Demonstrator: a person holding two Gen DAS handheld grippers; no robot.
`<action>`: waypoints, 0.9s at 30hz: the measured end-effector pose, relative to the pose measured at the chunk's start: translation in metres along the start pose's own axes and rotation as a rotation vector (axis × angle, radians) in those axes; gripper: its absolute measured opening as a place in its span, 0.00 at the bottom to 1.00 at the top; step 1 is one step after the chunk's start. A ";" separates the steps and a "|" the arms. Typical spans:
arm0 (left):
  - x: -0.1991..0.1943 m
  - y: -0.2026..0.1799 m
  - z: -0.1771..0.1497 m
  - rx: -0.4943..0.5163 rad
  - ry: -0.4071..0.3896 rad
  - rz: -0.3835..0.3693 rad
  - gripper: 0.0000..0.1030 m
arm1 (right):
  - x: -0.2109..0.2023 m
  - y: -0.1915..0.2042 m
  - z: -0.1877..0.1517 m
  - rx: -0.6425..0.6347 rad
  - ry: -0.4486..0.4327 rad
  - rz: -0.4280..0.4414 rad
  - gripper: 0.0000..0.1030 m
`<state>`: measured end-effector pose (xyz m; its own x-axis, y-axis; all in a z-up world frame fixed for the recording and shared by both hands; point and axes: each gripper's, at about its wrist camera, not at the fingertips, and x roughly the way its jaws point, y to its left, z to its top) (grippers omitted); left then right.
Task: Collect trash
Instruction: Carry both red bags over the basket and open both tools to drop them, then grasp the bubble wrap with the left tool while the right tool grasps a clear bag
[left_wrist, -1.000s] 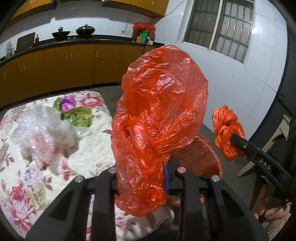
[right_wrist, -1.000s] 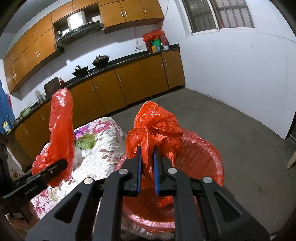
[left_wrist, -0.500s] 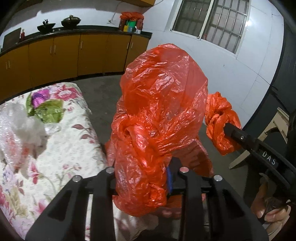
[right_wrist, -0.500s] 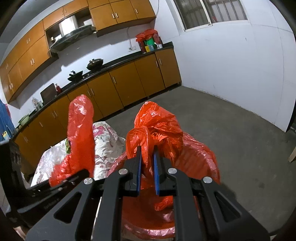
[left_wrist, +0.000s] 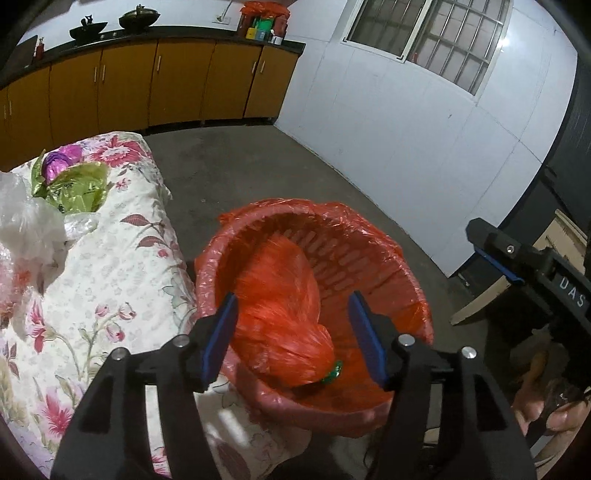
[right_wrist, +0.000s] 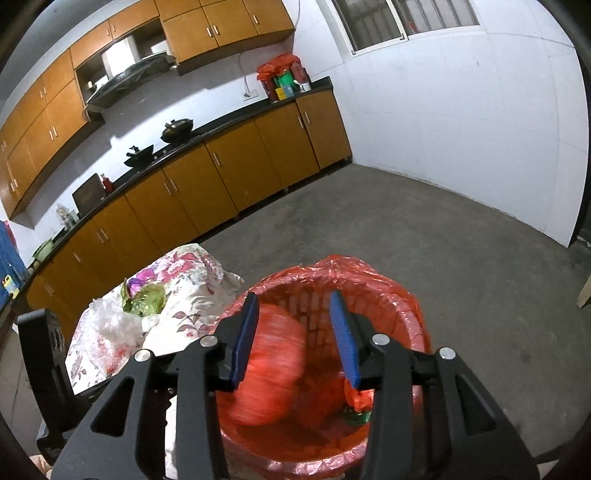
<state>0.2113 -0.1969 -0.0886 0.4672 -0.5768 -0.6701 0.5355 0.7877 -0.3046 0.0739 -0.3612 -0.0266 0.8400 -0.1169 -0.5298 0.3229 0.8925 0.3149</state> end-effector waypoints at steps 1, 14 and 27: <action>-0.003 0.001 0.000 -0.002 -0.005 0.007 0.60 | -0.001 0.001 0.001 -0.005 -0.003 -0.003 0.40; -0.082 0.080 -0.022 -0.063 -0.161 0.351 0.69 | -0.006 0.062 -0.003 -0.158 -0.042 0.034 0.77; -0.156 0.175 -0.051 -0.241 -0.249 0.570 0.69 | 0.025 0.154 -0.023 -0.286 0.049 0.220 0.76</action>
<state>0.1958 0.0423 -0.0718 0.7947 -0.0654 -0.6035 -0.0024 0.9938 -0.1109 0.1347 -0.2171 -0.0095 0.8516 0.1062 -0.5133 -0.0040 0.9805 0.1963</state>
